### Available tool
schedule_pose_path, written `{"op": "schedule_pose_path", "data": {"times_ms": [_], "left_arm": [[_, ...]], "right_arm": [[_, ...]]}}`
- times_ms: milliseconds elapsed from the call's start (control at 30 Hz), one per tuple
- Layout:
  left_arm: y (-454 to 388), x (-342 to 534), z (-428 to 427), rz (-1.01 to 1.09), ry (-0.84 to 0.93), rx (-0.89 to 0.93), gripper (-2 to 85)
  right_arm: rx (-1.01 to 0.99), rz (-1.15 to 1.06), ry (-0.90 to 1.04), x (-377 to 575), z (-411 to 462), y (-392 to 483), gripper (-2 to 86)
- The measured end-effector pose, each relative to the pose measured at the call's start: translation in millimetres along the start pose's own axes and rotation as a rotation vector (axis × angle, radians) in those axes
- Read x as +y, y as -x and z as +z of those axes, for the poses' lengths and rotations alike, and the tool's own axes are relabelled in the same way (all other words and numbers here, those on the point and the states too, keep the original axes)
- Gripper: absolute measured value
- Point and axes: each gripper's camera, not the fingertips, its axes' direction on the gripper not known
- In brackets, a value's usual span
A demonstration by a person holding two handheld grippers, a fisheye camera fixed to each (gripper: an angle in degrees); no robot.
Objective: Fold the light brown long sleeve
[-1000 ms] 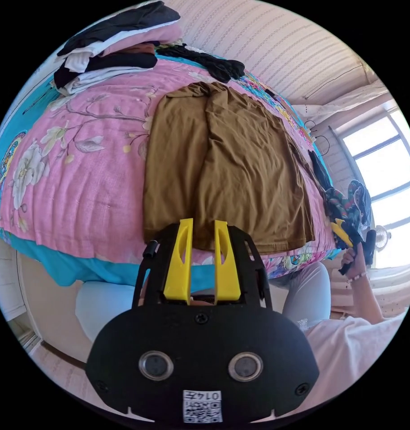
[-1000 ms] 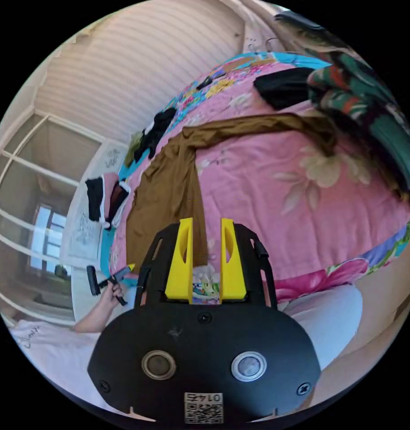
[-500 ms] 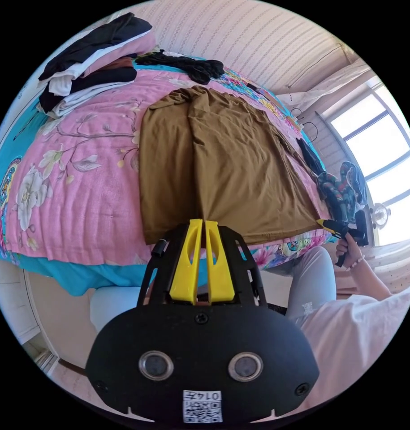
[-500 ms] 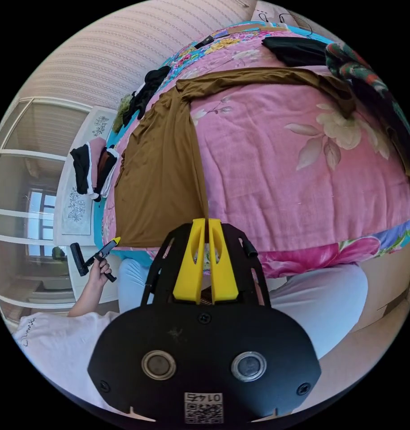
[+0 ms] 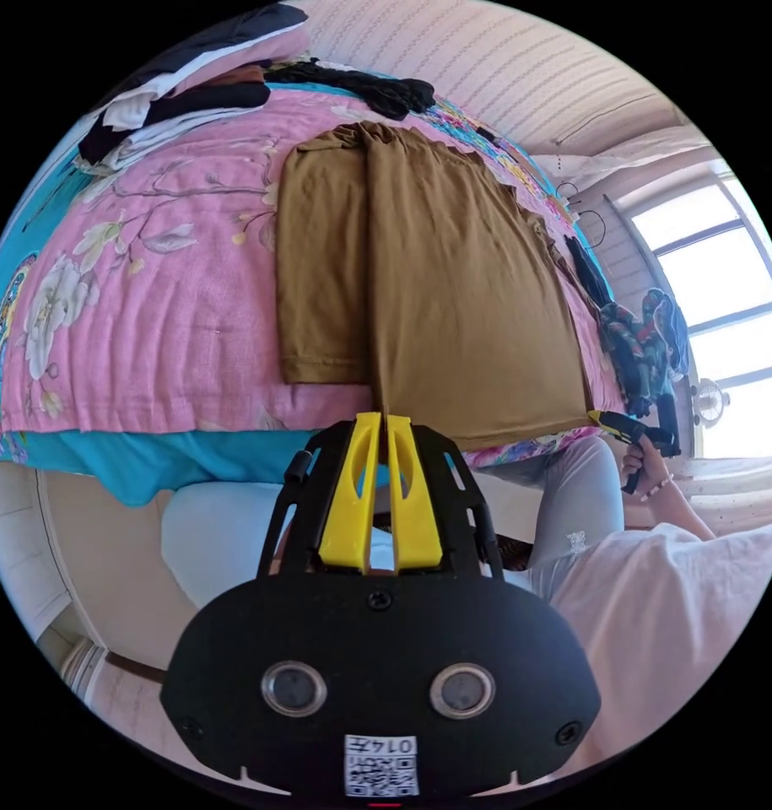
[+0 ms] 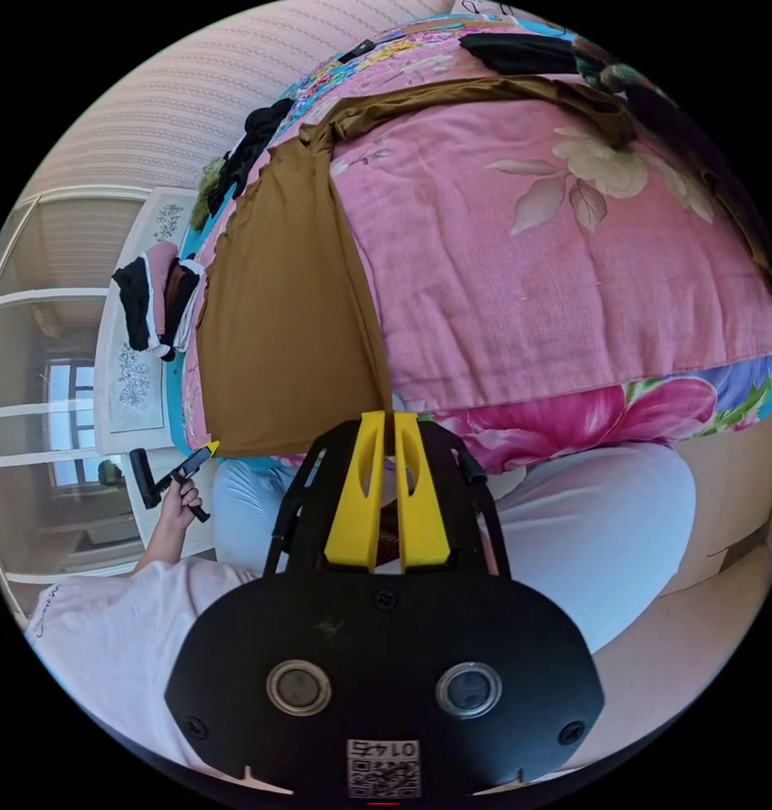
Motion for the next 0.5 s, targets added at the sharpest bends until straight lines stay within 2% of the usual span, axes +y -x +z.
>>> {"op": "schedule_pose_path", "data": {"times_ms": [233, 367, 500], "left_arm": [[-1, 3, 0, -0.016, -0.030, 0.017, 4.7], [-4, -3, 21, -0.030, 0.039, -0.005, 2.1], [-10, 3, 21, 0.002, 0.024, -0.039, -0.6]], "right_arm": [[0.118, -0.059, -0.037, -1, 4, 34, 4.0], [0.144, -0.051, -0.003, -5, 24, 52, 2.0], [0.140, -0.038, -0.018, -2, 26, 60, 0.9]]}}
